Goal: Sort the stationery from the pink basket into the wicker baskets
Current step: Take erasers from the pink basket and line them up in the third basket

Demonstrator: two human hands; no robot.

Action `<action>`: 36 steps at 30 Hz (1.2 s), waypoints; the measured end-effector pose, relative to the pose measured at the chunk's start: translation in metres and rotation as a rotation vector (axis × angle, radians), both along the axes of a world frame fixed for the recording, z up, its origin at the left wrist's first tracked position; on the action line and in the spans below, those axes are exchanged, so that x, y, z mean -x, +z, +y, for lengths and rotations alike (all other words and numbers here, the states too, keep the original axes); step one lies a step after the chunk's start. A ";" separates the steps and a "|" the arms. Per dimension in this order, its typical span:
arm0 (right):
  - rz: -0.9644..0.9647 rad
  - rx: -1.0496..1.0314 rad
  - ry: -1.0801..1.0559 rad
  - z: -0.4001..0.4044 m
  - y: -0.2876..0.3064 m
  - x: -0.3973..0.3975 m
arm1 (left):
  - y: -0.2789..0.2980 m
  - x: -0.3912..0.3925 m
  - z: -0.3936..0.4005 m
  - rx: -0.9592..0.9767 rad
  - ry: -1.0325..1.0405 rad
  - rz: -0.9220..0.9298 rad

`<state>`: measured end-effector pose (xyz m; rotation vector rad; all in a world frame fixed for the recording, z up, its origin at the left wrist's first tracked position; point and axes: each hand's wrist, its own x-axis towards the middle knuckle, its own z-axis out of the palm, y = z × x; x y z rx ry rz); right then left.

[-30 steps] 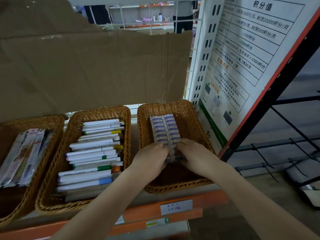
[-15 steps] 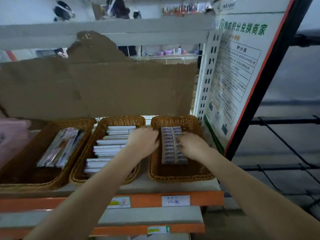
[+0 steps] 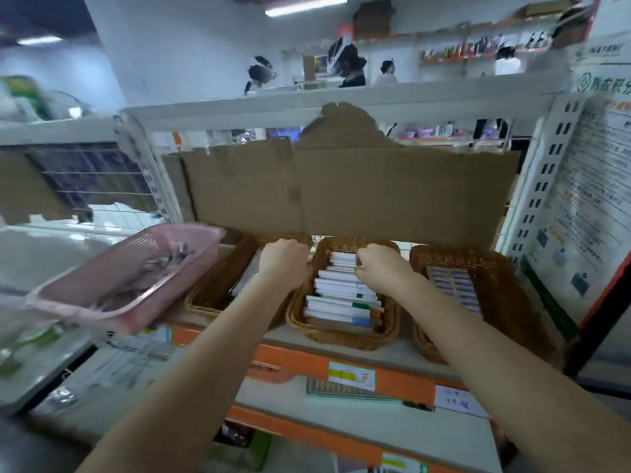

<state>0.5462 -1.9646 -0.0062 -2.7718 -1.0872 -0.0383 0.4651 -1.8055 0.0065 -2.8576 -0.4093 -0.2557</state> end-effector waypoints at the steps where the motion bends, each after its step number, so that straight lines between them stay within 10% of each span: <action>1: -0.009 -0.003 0.017 0.019 0.001 0.008 | 0.002 0.010 0.016 -0.014 0.018 0.002; 17: -0.014 -0.116 0.176 0.310 0.010 0.114 | 0.008 0.140 0.288 0.004 0.143 -0.024; 36: 0.066 0.038 0.115 0.491 -0.025 0.105 | -0.043 0.095 0.463 0.106 0.065 0.166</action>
